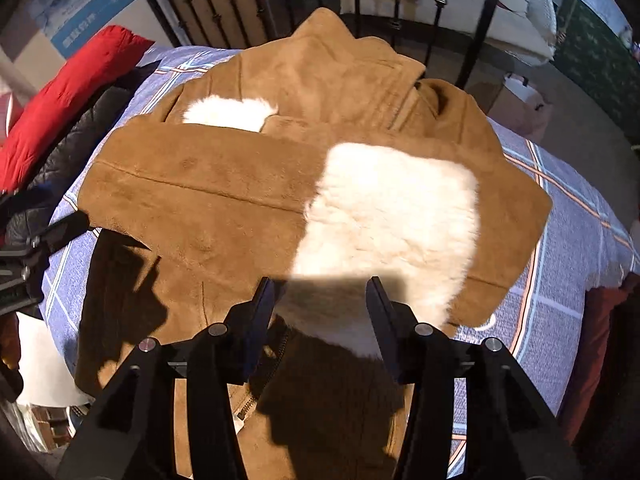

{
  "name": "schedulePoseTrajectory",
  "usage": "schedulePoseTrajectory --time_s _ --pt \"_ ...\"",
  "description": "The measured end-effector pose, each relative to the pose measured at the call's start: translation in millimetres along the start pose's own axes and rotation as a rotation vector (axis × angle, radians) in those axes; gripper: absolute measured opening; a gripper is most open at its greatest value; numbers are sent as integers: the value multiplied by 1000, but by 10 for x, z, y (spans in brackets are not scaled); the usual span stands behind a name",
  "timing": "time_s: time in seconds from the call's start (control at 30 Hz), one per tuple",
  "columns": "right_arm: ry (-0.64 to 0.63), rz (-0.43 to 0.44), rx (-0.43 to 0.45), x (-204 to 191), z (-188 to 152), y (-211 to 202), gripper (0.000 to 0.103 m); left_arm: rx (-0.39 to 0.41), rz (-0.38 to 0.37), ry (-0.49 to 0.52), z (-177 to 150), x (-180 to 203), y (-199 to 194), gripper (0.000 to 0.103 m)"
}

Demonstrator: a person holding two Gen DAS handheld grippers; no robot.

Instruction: Fold large clothes

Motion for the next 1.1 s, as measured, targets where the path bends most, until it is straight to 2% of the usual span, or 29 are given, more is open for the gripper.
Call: schedulePoseTrajectory --time_s 0.07,0.17,0.27,0.33,0.4,0.47,0.53,0.6,0.77,1.0,1.1 --pt "-19 -16 -22 -15 61 105 60 -70 28 19 67 42 259 88" --pt "-9 -47 -91 77 95 349 61 -163 44 24 24 38 635 88" --pt "-22 -39 -119 98 87 486 63 -206 95 91 -57 83 871 92" --pt "-59 -59 -130 33 78 545 68 -227 112 110 -78 95 965 94" --pt "-105 -66 -146 -67 68 631 88 -253 105 99 -79 84 1041 97" --pt "-170 -112 -166 -203 59 740 96 -280 108 104 -75 77 1104 97" --pt "-203 -186 -174 -287 76 816 97 -297 108 105 -72 68 1143 97" --pt "-191 -212 -191 -298 102 859 98 -307 102 104 -73 55 1162 97" --pt "-196 -207 -185 -302 100 893 98 -308 91 112 -91 56 1190 98" --pt "-202 -216 -65 -326 -6 854 99 -307 94 114 -81 58 1212 98" --pt "-196 -221 -63 -328 -38 812 99 -291 94 130 -108 101 1138 98"
Point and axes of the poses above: each gripper's, at about its wrist camera, not at the fingertips, and y roughly the way its jaws point, x to its right, z to its top, the point moved 4 cm from there along y, roughly the way its jaws point, and after that the axes turned 7 degrees about -z, right-handed, at the moved point
